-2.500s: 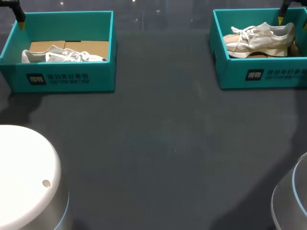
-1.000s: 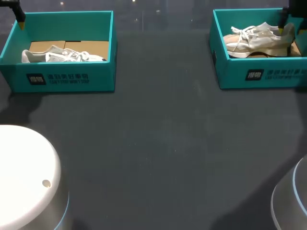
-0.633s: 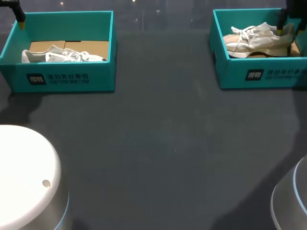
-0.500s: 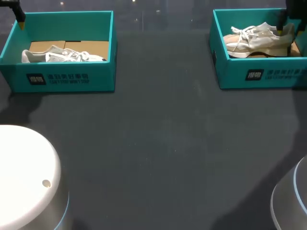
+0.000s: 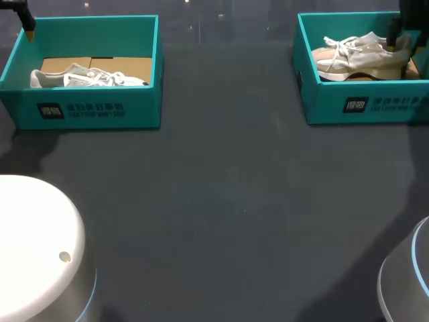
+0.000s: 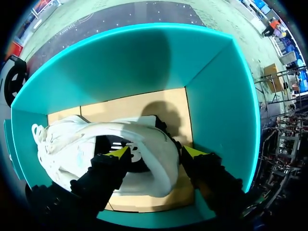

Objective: Take the shoe out of the shoebox, open the shoe tongue, remove and reinsert the insole, then place the shoe into the shoebox

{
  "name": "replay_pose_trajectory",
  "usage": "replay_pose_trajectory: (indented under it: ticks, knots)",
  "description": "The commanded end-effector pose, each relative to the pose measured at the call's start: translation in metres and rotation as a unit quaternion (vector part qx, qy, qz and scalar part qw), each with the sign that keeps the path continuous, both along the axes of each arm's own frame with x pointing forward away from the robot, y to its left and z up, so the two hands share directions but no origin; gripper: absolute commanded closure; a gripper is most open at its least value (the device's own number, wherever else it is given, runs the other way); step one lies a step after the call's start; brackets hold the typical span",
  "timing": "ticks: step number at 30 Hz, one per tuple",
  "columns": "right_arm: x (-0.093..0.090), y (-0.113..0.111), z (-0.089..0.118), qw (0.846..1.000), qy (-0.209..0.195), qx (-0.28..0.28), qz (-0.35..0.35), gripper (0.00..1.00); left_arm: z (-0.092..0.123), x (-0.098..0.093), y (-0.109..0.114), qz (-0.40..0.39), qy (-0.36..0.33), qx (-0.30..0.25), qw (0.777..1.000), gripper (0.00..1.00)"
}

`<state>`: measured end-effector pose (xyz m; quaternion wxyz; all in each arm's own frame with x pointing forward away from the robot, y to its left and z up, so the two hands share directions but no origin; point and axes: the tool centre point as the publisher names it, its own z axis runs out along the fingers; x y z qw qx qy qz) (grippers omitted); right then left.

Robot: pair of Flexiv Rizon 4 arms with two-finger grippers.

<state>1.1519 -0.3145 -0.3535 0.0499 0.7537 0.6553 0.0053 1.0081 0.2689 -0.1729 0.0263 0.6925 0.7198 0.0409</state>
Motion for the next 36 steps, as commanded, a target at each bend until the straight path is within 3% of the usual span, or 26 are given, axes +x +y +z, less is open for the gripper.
replay_pose_trajectory:
  ticks: [1,6,7,12,16,22,29,31,33,35,36]
  knots:
    - [0.005,-0.001,-0.004,1.0,0.005,0.004,-0.001,0.33,0.0,-0.001,0.001,-0.001,-0.001,0.001,1.0,0.0]
    - [0.005,-0.001,-0.002,1.0,0.002,0.004,-0.003,0.42,0.0,-0.001,0.001,-0.001,-0.001,0.001,1.0,0.0]
    - [0.005,-0.001,-0.002,1.0,0.002,0.003,-0.004,0.51,0.0,-0.001,0.001,-0.001,-0.001,0.001,1.0,0.0]
    - [0.005,-0.001,-0.002,1.0,0.002,0.003,-0.005,0.71,0.0,-0.001,0.001,-0.001,-0.001,0.001,1.0,0.0]
    - [0.005,0.0,-0.003,1.0,0.004,0.003,-0.004,0.7,0.0,-0.001,0.001,-0.001,-0.001,0.001,1.0,0.0]
    - [0.005,-0.001,-0.005,1.0,0.007,0.002,-0.004,0.53,0.0,-0.001,0.001,-0.001,-0.001,0.001,1.0,0.0]
    - [0.005,0.0,-0.01,1.0,0.013,0.003,-0.005,0.55,0.0,-0.001,0.001,-0.001,-0.001,0.001,1.0,0.0]
    - [0.005,0.0,-0.01,1.0,0.014,0.003,-0.005,0.6,0.0,-0.001,0.001,-0.001,-0.001,0.001,1.0,0.0]
    - [0.005,0.0,-0.011,1.0,0.015,0.003,-0.006,0.73,0.0,-0.001,0.001,-0.001,-0.001,0.001,1.0,0.0]
    - [0.005,-0.001,-0.012,1.0,0.017,0.002,-0.007,0.96,0.0,-0.001,0.001,-0.001,-0.001,0.001,1.0,0.0]
    - [0.005,-0.001,-0.012,1.0,0.017,0.002,-0.008,1.0,0.0,-0.001,0.001,-0.001,-0.001,0.001,1.0,0.0]
